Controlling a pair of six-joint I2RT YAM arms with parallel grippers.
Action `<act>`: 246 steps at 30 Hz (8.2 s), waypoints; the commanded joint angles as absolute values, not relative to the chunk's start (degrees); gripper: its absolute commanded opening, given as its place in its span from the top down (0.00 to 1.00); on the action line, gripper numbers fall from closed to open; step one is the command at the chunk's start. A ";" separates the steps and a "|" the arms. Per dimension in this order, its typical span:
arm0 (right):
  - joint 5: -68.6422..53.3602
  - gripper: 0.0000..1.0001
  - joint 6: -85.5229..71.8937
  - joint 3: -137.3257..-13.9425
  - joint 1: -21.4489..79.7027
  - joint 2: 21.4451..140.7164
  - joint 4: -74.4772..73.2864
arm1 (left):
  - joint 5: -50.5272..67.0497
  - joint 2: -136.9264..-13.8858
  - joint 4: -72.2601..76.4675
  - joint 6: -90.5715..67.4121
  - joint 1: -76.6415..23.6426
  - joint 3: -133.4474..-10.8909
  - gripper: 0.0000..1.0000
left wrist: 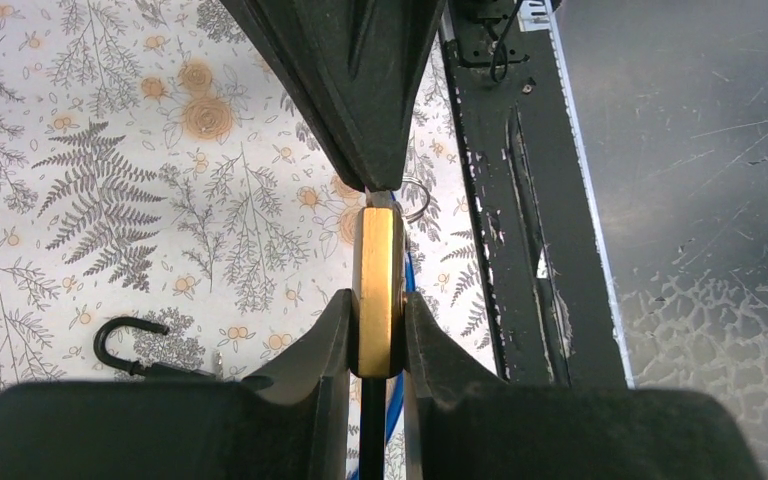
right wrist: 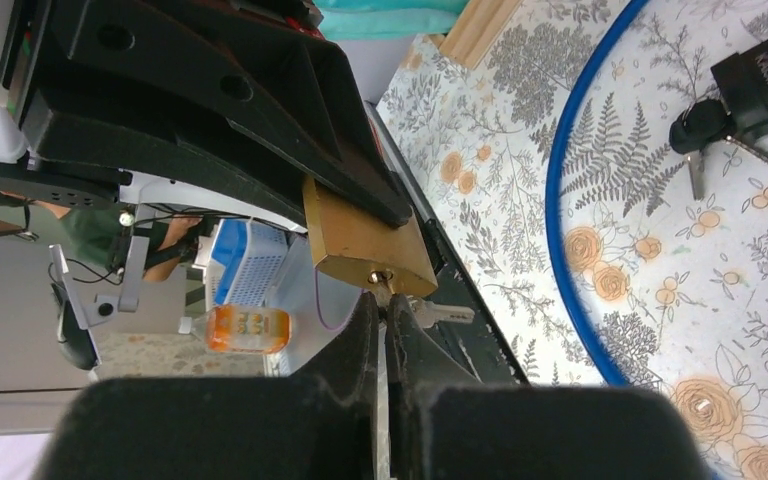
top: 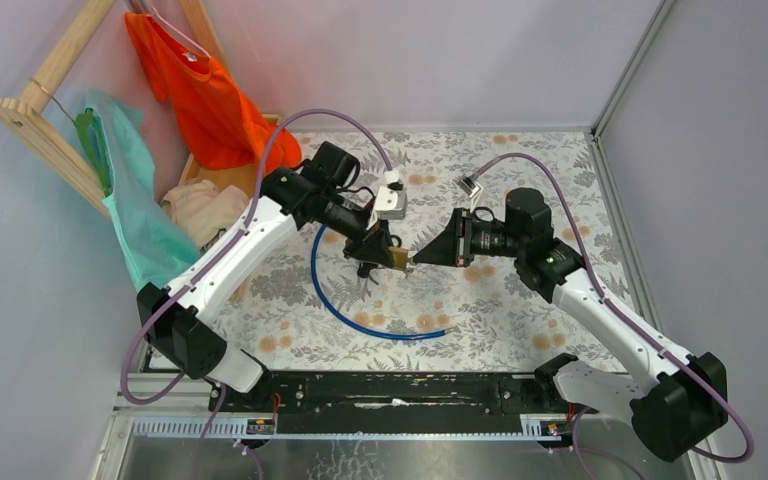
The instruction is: Unlock with the key
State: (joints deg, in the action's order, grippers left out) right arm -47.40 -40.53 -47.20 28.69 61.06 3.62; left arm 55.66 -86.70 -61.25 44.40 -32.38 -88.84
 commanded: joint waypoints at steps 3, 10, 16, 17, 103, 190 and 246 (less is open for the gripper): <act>-55.23 1.00 -48.02 -51.50 27.27 62.72 3.31 | 45.96 -84.76 -53.18 41.44 -31.56 -84.33 1.00; -56.25 1.00 -49.85 -51.94 26.55 63.52 1.99 | 44.13 -83.96 -51.12 38.96 -31.53 -83.06 1.00; -55.76 0.85 -46.63 -53.92 26.33 63.18 -0.61 | 41.59 -82.14 -48.92 34.99 -31.42 -83.57 1.00; -55.21 0.71 -44.08 -54.37 26.29 62.86 -1.90 | 42.10 -82.07 -49.07 33.97 -31.46 -83.99 1.00; -45.45 0.50 -19.71 -56.66 34.73 55.34 -4.69 | 62.93 -96.06 -83.06 46.65 -33.66 -98.54 1.00; -50.50 0.55 -20.79 -50.22 36.91 63.95 13.44 | 61.82 -95.70 -83.06 46.41 -32.79 -103.30 1.00; -34.90 1.00 -51.62 -48.14 16.89 74.03 12.43 | 2.49 -88.90 -33.78 40.06 -33.36 -76.77 0.00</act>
State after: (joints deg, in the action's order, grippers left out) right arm -39.29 -56.58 -45.87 19.33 74.87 13.93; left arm 2.31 -89.36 -35.94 41.28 -34.89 -76.05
